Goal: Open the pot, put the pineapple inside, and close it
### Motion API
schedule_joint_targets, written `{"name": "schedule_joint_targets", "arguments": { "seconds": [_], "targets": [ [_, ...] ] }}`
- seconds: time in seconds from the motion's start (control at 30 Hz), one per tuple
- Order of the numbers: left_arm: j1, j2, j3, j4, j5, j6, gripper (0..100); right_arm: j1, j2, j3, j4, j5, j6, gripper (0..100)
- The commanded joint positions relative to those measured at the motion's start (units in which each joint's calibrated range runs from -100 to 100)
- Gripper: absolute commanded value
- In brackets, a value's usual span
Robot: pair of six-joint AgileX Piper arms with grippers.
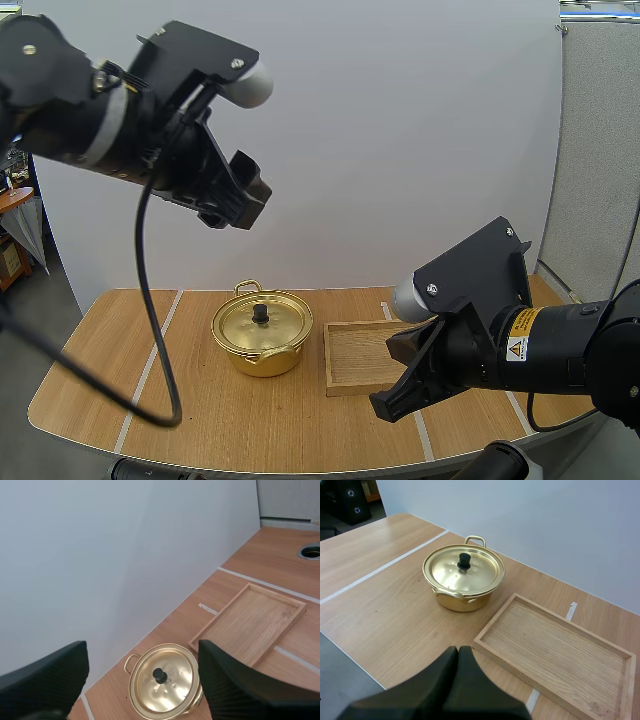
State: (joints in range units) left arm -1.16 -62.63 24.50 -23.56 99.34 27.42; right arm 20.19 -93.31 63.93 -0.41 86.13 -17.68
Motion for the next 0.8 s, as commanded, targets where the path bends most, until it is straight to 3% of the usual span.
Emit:
{"name": "schedule_joint_targets", "arguments": {
  "seconds": [0.0,0.37,0.7,0.77],
  "targets": [
    [0.07,-3.5,0.0,-0.2,0.7,-1.7,100,0.1,-0.3,0.2,-0.3,-0.4,0.2,0],
    [0.07,-13.3,6.4,0.0,0.7,-3.4,100,0.1,-0.3,0.2,-0.3,-0.4,0.2,0],
    [0.07,-16.5,19.1,0.0,0.7,-4.4,100,0.1,-0.3,0.2,-0.3,-0.4,0.2,0],
    [0.07,-17.4,21.7,0.0,0.7,-4.8,68,0.1,-0.3,0.2,-0.3,-0.4,0.2,0]
  ]
}}
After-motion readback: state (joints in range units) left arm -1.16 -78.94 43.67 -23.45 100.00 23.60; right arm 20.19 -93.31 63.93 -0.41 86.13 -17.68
